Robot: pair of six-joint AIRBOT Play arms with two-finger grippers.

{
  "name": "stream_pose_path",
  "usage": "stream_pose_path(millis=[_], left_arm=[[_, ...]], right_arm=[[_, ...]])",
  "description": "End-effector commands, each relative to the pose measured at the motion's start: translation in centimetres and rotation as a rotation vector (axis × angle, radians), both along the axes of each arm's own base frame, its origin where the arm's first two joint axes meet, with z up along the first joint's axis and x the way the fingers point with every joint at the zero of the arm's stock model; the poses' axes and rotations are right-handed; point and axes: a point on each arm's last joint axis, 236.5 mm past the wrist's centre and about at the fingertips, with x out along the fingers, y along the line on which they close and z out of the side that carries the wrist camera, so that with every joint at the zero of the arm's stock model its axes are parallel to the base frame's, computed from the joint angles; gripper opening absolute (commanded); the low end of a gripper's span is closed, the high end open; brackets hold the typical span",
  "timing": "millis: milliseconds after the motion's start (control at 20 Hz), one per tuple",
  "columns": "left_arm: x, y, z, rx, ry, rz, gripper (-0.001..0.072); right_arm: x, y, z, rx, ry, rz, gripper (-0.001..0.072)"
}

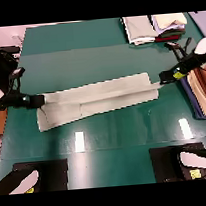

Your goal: Fold the shirts.

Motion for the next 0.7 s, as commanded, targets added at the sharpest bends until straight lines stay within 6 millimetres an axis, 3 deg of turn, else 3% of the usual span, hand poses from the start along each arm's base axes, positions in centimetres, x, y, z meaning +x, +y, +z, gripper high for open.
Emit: stream_pose_path(millis=[0,250,300,350,400,500,600,650], left_arm=[[4.9,1.4,-0.6,0.023,-0.076,0.028,0.0026],[7.0,0.7,-2.3,-0.018,-0.091,0.039,0.0028],[7.0,0.5,-2.4,-0.024,-0.089,0.040,0.0111],[7.0,0.4,-2.3,-0.033,-0.091,0.044,0.0383],[7.0,0.2,-2.1,-0.042,-0.087,0.045,0.0490],[6.8,0.0,-1.3,-0.044,-0.073,0.031,0.0490],[6.6,-0.3,-0.2,-0.049,-0.054,0.012,0.0476],[6.4,-0.5,0.2,-0.053,-0.043,0.003,0.0306]], right_arm=[[3.3,0.4,-1.4,0.006,0.028,-0.017,0.0014],[5.9,2.3,-2.6,0.114,0.030,-0.038,0.0017],[6.6,2.5,-2.7,0.139,0.014,-0.050,0.0037],[7.4,2.9,-2.6,0.169,-0.004,-0.063,0.0229],[8.3,2.9,-2.3,0.196,-0.024,-0.083,0.0396],[8.9,2.9,-1.5,0.258,-0.051,-0.086,0.0416],[8.1,1.5,-1.4,0.281,-0.024,-0.089,0.0417],[7.4,0.6,-1.6,0.283,-0.001,-0.086,0.0417]])
